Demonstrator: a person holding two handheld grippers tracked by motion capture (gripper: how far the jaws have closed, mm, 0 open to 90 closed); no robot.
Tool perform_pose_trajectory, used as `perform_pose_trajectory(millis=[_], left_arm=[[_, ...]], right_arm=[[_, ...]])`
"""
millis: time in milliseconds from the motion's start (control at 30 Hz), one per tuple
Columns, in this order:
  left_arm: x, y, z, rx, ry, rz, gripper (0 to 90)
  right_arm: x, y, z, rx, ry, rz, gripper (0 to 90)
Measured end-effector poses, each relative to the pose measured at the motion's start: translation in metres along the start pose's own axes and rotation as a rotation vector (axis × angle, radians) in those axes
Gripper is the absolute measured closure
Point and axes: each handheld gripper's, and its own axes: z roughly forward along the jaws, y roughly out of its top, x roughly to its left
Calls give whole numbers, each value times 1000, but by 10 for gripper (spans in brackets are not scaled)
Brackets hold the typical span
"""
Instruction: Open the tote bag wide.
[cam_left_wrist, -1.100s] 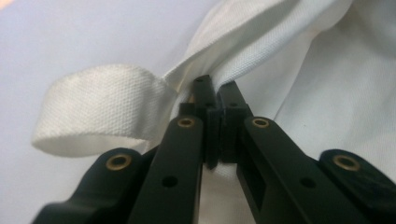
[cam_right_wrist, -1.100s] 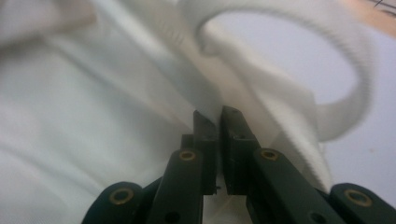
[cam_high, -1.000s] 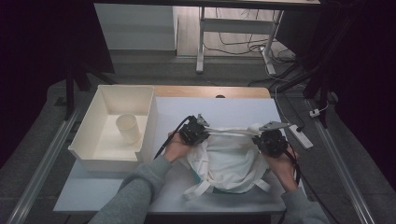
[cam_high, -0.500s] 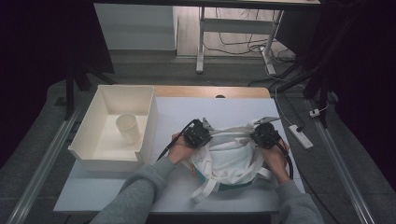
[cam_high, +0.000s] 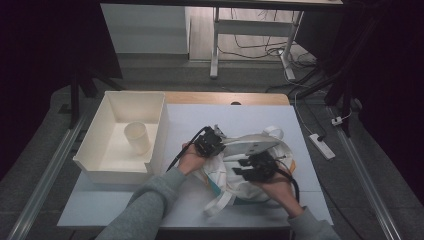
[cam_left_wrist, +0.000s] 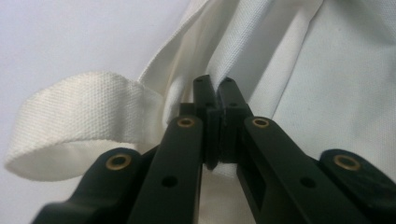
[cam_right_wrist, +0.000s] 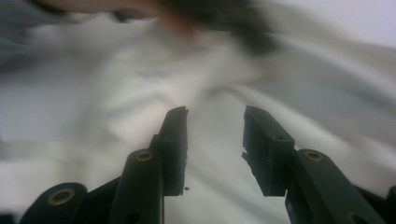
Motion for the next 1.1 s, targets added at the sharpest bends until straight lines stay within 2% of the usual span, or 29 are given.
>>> perform_pose_trajectory(millis=[33,100,133,167,233,300,433,500,533,600,733,833,900,1033,1100], left_arm=[[0,0,0,0,0,0,879],[1,0,-1,0,-4,-1,879],[1,0,-1,3,-4,-1,879],[1,0,-1,2,-7,-3,879],[2,0,-1,0,-20,-8,879],[1,1,-2,0,-44,-10,878],[-2,2,-4,11,-51,3,877],[-2,1,-3,22,-52,4,877],[-3,1,-2,27,-51,4,877],[-2,0,0,33,-44,8,877],[-1,0,2,33,-45,1,876],[0,-1,2,34,-36,0,875],[0,-1,2,30,-38,-1,871],[1,-1,0,15,-42,-9,837],[1,0,-2,-5,-66,-14,762]], right_arm=[[6,2,9,19,23,-6,557],[12,5,26,52,7,-13,546],[12,6,33,56,16,11,566],[12,7,38,56,25,29,609],[13,8,43,52,26,19,687],[14,7,48,42,70,37,792],[27,11,56,34,75,-15,831],[35,13,61,38,56,-67,833],[36,13,65,45,57,-72,834],[33,11,70,47,83,-44,834],[30,11,69,40,91,-39,827],[28,10,64,16,84,-53,767],[25,9,55,-19,81,-42,668],[14,6,35,-78,85,-31,606],[9,4,25,-105,77,-27,572]])
